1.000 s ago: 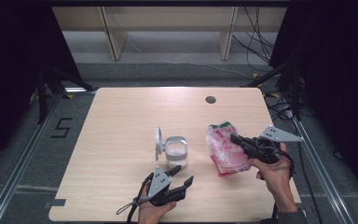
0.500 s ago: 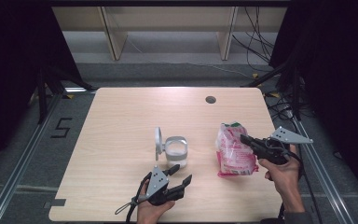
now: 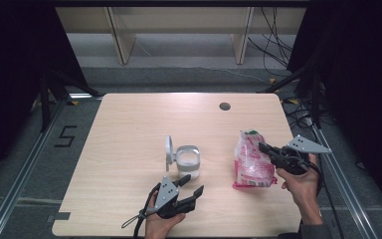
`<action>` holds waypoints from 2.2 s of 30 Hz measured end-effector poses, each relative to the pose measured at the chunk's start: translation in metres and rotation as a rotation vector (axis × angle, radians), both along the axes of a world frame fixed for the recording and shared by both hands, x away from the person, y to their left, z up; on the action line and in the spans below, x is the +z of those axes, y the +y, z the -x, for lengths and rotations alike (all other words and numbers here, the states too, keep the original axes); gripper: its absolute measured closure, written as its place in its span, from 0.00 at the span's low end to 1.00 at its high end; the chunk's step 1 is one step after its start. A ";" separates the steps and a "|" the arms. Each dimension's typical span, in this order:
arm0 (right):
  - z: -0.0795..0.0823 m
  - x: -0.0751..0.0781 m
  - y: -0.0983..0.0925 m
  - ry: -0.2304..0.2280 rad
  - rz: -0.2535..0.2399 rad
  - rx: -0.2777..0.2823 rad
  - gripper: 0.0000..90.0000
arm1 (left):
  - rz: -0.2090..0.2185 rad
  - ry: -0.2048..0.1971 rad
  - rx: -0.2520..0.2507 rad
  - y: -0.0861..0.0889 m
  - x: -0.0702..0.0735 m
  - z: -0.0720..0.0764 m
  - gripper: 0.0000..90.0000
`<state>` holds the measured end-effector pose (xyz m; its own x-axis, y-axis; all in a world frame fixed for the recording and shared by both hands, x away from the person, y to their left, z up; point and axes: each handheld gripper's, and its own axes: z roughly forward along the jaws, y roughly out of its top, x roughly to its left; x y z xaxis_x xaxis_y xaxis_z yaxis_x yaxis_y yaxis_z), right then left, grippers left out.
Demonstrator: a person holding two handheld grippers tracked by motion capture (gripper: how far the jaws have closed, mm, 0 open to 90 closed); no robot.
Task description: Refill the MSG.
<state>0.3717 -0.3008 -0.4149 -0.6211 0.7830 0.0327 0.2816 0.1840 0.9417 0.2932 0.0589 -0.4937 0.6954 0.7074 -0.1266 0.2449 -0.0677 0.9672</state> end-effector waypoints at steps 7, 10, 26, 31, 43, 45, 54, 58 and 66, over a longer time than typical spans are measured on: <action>0.000 -0.004 -0.002 0.026 -0.002 -0.027 1.00 | 0.010 -0.004 -0.002 0.001 0.000 -0.002 0.47; -0.002 -0.005 -0.005 0.005 0.021 -0.028 1.00 | 0.022 -0.001 0.003 0.002 0.000 -0.003 0.47; -0.004 -0.014 -0.010 0.050 0.018 -0.071 1.00 | 0.008 0.008 0.012 0.006 0.001 -0.001 0.47; -0.005 -0.017 -0.012 0.064 0.031 -0.082 1.00 | 0.010 0.008 0.012 0.006 0.001 -0.001 0.46; -0.011 -0.027 -0.015 0.087 0.056 -0.081 1.00 | 0.010 0.010 0.015 0.007 -0.001 -0.001 0.46; -0.009 -0.027 -0.013 0.106 0.042 -0.092 1.00 | 0.006 0.006 0.017 0.007 0.000 -0.001 0.46; -0.012 -0.032 -0.014 0.107 0.070 -0.093 1.00 | 0.005 0.006 0.016 0.007 -0.001 -0.001 0.46; -0.011 -0.034 -0.013 0.136 0.064 -0.116 1.00 | 0.000 0.010 0.030 0.009 0.000 -0.001 0.46; -0.012 -0.036 -0.015 0.167 0.080 -0.125 1.00 | 0.000 0.018 0.041 0.011 0.000 -0.001 0.46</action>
<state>0.3834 -0.3157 -0.4514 -0.5106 0.8576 0.0619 0.4573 0.2099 0.8642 0.2945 0.0696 -0.4933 0.6635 0.7352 -0.1391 0.2652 -0.0572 0.9625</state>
